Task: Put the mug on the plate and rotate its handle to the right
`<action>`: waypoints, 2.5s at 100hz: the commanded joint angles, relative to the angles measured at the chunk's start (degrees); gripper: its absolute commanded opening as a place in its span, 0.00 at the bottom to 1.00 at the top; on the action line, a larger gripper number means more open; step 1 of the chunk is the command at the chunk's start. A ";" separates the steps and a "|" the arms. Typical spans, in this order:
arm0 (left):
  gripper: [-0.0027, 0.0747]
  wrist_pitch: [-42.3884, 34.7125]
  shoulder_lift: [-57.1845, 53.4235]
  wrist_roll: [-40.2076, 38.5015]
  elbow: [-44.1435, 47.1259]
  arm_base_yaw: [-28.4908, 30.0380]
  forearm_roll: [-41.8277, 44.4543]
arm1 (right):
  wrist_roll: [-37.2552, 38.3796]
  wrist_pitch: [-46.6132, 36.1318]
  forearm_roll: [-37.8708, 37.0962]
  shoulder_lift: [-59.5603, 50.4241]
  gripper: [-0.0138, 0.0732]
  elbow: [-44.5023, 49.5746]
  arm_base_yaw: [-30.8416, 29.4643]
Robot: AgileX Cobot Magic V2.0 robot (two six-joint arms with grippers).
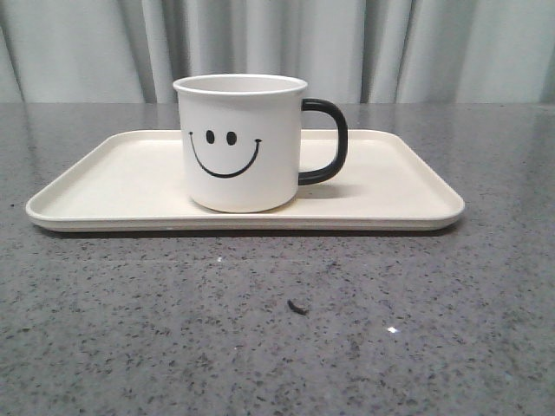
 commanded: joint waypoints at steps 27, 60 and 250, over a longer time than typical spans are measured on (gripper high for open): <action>0.01 -5.72 0.62 -0.75 -1.41 0.21 2.72 | 0.02 -4.49 0.47 0.49 0.05 -1.52 -0.31; 0.01 -24.27 -0.22 -13.15 8.71 10.44 9.17 | 0.02 -4.49 0.47 0.49 0.05 -1.52 -0.31; 0.01 -21.92 -8.89 -18.19 21.45 19.43 13.56 | -0.04 -4.58 0.39 0.49 0.05 -1.52 -0.31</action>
